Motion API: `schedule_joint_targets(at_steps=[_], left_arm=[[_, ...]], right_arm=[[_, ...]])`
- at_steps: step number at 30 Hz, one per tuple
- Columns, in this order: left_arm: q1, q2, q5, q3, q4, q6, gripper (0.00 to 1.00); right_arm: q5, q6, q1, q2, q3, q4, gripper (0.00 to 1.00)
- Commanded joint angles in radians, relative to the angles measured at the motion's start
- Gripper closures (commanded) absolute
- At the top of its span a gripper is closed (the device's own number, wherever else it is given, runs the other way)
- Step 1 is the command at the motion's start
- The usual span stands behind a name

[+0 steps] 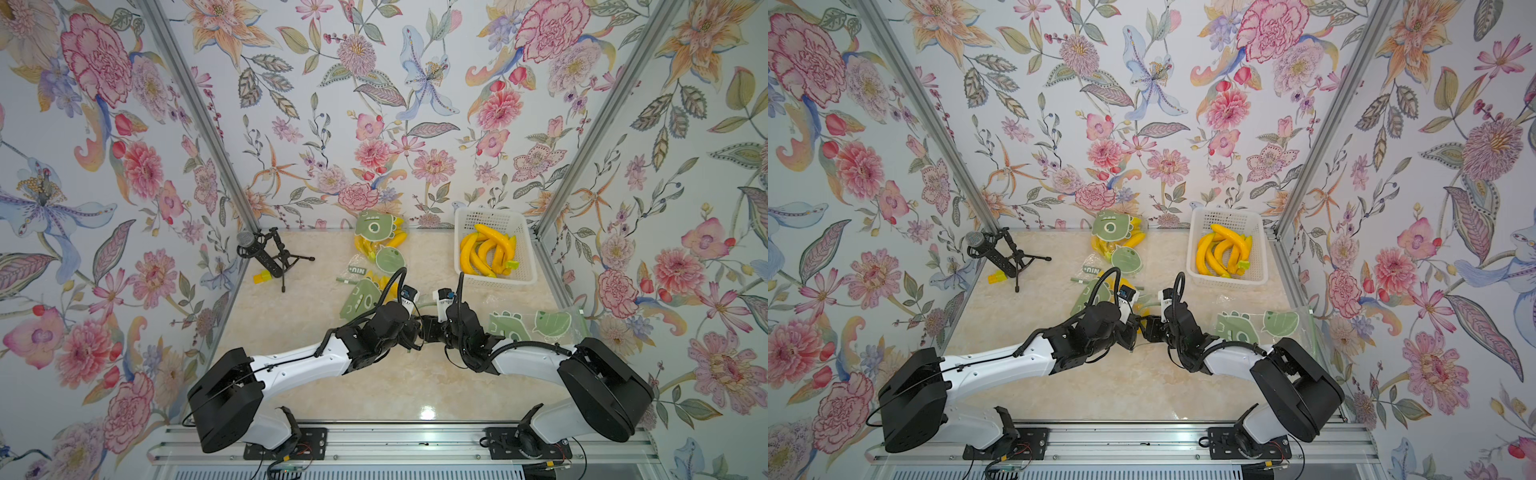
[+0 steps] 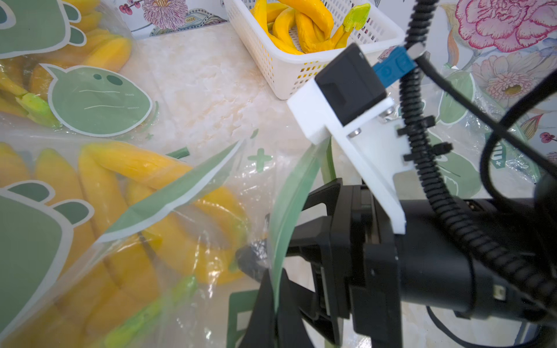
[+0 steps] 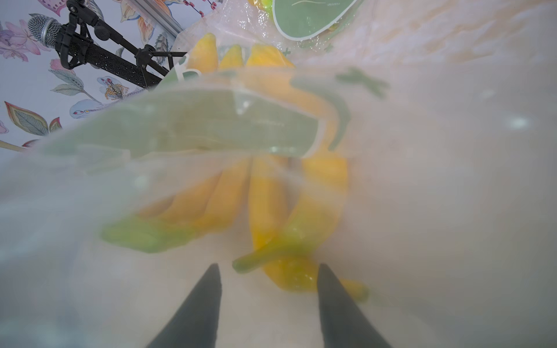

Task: Open the zip-top bag and take out the banana
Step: Open the zipper of the food storage bag at the center of the board, then pick up the banana from the zipper food storage bag.

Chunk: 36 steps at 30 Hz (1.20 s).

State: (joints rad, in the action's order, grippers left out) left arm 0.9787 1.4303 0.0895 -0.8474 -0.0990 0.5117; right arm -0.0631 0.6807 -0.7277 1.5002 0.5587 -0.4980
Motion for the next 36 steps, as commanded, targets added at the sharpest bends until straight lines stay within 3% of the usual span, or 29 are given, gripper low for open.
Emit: schedule_joint_targets(at_steps=[1, 12, 17, 23, 36], left_arm=[[0.021, -0.027, -0.008, 0.027, -0.067, 0.051, 1.0], [0.076, -0.039, 0.03, 0.071, -0.126, 0.106, 1.0], [0.077, -0.057, 0.082, 0.082, -0.107, 0.11, 1.0], [0.077, -0.062, 0.135, 0.079, -0.052, 0.103, 1.0], [0.077, -0.021, 0.122, 0.058, -0.046, 0.109, 1.0]], right_arm=[[0.096, 0.044, -0.028, 0.034, 0.057, 0.002, 0.46], [0.252, 0.104, -0.075, 0.164, 0.183, 0.226, 0.38], [0.29, 0.101, -0.08, 0.173, 0.196, 0.297, 0.43], [0.318, 0.098, -0.08, 0.14, 0.163, 0.356, 0.6], [0.366, 0.024, -0.072, 0.102, 0.128, 0.349, 0.8]])
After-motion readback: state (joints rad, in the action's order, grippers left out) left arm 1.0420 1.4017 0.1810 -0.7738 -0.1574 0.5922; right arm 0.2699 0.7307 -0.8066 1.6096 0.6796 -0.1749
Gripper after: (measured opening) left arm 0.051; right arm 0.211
